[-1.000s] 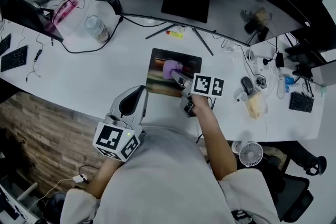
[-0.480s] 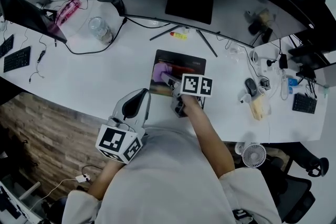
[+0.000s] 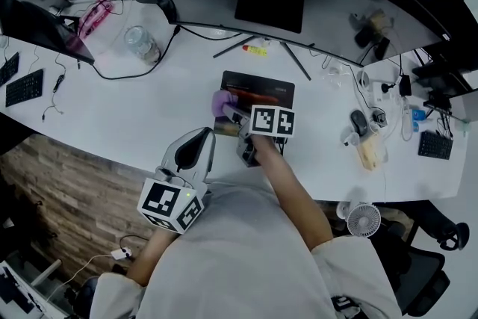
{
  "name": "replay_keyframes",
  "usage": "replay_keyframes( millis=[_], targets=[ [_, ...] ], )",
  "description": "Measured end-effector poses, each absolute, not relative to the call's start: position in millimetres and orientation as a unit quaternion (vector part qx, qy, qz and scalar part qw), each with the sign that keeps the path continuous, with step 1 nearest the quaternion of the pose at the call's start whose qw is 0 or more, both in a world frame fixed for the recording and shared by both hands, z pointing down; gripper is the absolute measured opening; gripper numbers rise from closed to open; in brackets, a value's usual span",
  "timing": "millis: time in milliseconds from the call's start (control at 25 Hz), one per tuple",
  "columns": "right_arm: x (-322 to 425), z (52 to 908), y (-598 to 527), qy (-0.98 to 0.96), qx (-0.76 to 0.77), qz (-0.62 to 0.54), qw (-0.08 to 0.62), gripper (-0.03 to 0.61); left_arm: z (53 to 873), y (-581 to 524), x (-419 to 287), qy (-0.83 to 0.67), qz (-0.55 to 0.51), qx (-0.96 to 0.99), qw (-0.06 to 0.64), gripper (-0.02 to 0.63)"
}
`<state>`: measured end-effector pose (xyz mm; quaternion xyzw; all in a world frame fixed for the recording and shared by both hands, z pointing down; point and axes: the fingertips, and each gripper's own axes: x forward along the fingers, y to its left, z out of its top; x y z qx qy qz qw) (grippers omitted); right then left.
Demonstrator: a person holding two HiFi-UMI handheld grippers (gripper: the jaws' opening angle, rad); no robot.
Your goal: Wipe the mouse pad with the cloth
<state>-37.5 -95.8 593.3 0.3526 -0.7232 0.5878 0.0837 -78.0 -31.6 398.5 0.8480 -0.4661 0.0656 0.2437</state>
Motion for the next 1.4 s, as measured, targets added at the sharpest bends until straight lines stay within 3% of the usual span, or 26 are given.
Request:
replay_keyframes(
  millis=[1400],
  targets=[
    [6,604,-86,-0.709,0.369,0.592,0.107,0.123,404,-32,-76,-0.467,0.061,0.845,0.254,0.000]
  ],
)
